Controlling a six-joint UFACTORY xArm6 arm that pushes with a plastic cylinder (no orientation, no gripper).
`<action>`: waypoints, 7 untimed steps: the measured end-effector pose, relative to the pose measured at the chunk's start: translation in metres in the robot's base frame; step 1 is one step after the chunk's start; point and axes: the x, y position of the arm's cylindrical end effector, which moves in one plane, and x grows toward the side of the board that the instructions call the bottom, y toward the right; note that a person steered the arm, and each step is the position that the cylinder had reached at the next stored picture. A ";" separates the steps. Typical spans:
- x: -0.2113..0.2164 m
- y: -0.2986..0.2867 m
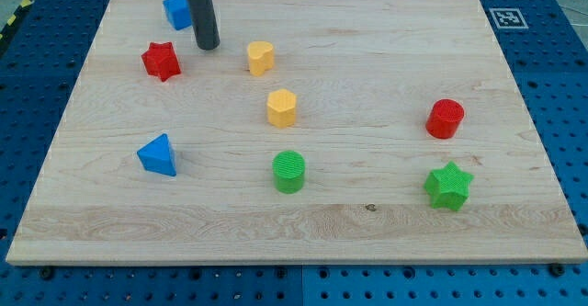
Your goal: Move the blue cube towards the top left corner
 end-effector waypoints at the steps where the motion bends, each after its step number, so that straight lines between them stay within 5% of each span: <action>1: -0.001 -0.001; 4: -0.022 -0.034; 7: 0.004 -0.101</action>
